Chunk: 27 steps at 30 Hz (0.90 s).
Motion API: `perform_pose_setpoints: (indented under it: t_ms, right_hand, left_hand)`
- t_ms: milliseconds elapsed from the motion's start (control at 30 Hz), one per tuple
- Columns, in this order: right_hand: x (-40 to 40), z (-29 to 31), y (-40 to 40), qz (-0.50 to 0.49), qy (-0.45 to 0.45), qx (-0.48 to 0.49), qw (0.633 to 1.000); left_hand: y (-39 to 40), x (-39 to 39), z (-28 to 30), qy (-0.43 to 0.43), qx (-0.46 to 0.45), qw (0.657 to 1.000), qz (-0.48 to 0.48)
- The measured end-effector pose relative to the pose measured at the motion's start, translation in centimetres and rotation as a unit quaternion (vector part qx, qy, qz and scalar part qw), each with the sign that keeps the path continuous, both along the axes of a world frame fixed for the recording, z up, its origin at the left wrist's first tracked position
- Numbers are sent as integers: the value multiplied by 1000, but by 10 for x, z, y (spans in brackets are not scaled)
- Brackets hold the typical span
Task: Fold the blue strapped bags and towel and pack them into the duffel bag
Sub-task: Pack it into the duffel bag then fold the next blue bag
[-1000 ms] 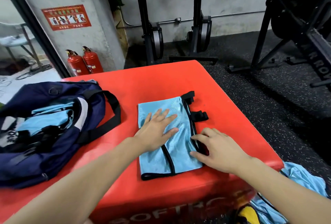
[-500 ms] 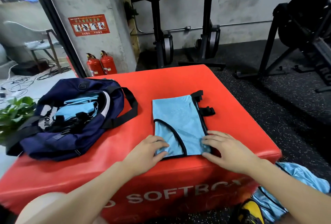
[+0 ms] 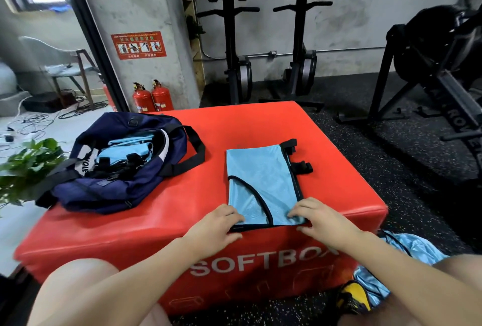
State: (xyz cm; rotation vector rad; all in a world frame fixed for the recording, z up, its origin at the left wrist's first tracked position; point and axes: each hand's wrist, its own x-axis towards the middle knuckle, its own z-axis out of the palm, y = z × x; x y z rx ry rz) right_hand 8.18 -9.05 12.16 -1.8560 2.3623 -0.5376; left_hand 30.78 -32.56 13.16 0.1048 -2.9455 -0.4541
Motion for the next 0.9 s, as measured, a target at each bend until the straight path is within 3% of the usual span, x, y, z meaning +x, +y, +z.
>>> perform_pose_setpoints:
  t_ms: [100,233,433,667,900]
  right_hand:
    - [7,3,6,0,15,-9,1000]
    - [12,11,15,-8,31,9,999]
    - [14,43,22,-60,-4,26,998]
    - [-4,76,8,-125,-210,-34,969]
    - [-51,74,-52,-184,-268,-133,936]
  left_hand:
    - [7,6,3,9,-18,1000,-14]
    - [15,14,9,84,-27,996,-4]
    - [25,15,28,127,67,989,33]
    - [23,-6,40,181,181,965,53]
    - [-3,-75,45,252,206,919,221]
